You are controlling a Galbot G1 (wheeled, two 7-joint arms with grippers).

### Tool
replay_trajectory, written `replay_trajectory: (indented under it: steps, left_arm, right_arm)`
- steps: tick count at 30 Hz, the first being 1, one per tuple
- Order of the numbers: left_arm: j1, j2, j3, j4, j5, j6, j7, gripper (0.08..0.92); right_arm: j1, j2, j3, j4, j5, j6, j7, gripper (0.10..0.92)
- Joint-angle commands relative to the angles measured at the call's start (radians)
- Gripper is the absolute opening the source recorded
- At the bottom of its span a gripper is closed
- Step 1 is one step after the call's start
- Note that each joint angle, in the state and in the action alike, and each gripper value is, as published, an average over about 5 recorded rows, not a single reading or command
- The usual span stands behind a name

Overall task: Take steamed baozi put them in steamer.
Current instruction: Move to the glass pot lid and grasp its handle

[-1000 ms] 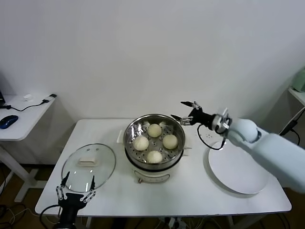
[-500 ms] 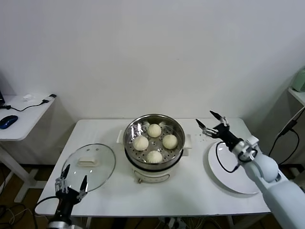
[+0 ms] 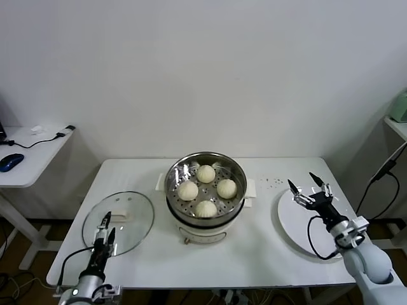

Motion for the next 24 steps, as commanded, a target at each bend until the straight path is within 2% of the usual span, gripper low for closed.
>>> replay_trajectory:
  steps: [1, 24]
  left_arm:
    - [-0.22, 0.015, 0.005, 0.273, 0.177, 0.005, -0.042, 0.823]
    - [-0.359, 0.041, 0.032, 0.396, 0.065, 0.044, -0.056, 0.823]
  right_arm:
    - [-0.085, 0.048, 0.076, -0.001, -0.048, 0.01, 0.002, 0.823]
    - [-0.089, 0.088, 0.094, -0.041, -0.119, 0.036, -0.009, 0.823]
